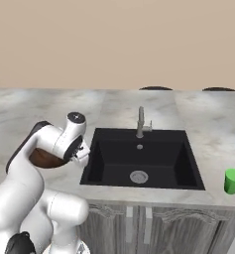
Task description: Pick the cup and bowl from the counter and place them on the counter next to the sink.
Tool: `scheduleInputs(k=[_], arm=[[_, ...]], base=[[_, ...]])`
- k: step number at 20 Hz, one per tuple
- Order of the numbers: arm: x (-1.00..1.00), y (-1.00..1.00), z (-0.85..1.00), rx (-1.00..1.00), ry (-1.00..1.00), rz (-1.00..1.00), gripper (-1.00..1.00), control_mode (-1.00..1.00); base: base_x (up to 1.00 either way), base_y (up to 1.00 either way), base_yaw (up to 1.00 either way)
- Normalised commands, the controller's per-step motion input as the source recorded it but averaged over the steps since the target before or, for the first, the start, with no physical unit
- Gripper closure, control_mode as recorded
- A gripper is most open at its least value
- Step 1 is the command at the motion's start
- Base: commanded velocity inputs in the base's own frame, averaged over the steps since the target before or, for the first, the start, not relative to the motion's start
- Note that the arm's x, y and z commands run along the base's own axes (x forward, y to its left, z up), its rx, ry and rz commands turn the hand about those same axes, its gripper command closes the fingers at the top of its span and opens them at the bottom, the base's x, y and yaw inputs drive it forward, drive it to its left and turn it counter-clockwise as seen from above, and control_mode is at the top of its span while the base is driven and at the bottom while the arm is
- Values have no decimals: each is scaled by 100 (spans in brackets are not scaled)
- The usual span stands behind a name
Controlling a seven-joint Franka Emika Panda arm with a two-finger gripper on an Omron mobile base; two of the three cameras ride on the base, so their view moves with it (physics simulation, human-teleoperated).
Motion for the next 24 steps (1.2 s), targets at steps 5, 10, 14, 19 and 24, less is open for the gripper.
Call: scheduleInputs(k=[5, 10, 14, 19, 24], arm=[[8, 27, -45, -9, 0, 0, 100, -100], [13, 23, -32, -5, 0, 0, 100, -100], [23, 12, -18, -3, 0, 0, 100, -100], [32, 4, -15, 0, -3, 0, 100, -100], [22, 0, -26, 0, 0, -1, 100, -100]], base=[[0, 0, 0], [0, 0, 0], [0, 0, 0], [0, 0, 0], [0, 0, 0]])
